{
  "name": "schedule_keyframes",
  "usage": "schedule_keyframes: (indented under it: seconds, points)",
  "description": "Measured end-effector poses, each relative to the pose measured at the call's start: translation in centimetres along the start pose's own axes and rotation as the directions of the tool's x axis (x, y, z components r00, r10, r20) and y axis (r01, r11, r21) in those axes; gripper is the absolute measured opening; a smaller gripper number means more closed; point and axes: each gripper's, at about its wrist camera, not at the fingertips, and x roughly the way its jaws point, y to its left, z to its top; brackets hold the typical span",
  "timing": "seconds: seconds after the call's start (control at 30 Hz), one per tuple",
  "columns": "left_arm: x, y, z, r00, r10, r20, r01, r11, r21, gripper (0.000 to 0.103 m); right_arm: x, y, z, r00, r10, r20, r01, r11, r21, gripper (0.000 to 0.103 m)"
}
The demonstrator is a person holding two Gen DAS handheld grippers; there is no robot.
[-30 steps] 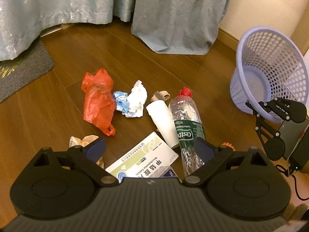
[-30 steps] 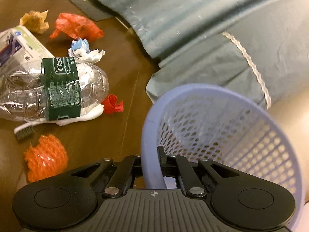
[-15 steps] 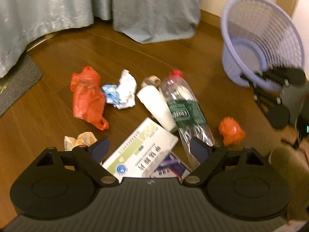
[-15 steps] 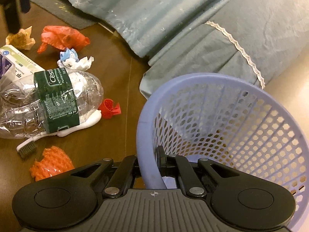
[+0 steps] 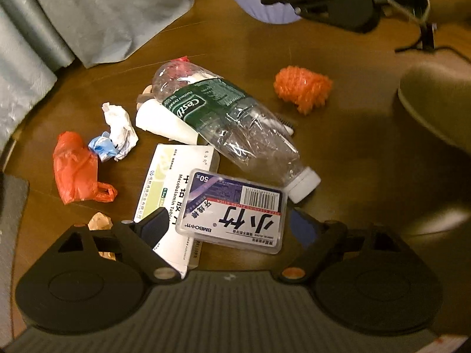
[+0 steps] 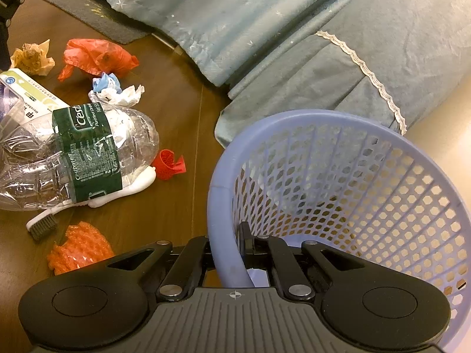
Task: Collect trash
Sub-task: 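Grasp the small white toothpick box with the left tool, then carry the toothpick box to the wastebasket and release it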
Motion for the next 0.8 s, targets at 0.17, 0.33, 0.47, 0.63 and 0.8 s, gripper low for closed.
schedule_keyframes:
  seconds: [0.17,0.33,0.47,0.63,0.8]
  points:
    - [1.0,-0.4,-0.1,1.0,0.021,-0.007,-0.021,0.997,0.073,0.087,0.0,-0.1,0.0,1.0,0.0,-0.003,0.0,1.0,-0.005,0.0]
    - [1.4,-0.7,0.0,1.0,0.022,-0.006,-0.022,0.994,0.105,0.086,0.2,-0.2,0.1,1.0,0.002,-0.006,-0.002,1.0,-0.006,0.0]
    - [1.8,-1.0,-0.1,1.0,0.022,-0.016,-0.02,0.991,0.131,0.084,0.2,-0.2,0.0,1.0,0.005,-0.007,-0.005,1.0,-0.009,0.0]
    - [1.7,-0.9,0.0,0.999,0.032,-0.018,-0.03,0.992,0.12,0.083,0.1,-0.2,0.0,1.0,0.005,-0.009,-0.005,1.0,-0.009,0.0]
    - [0.9,0.3,0.2,0.999,0.044,-0.001,-0.043,0.996,0.078,0.082,0.2,-0.2,-0.1,1.0,0.006,-0.011,-0.006,1.0,-0.018,0.0]
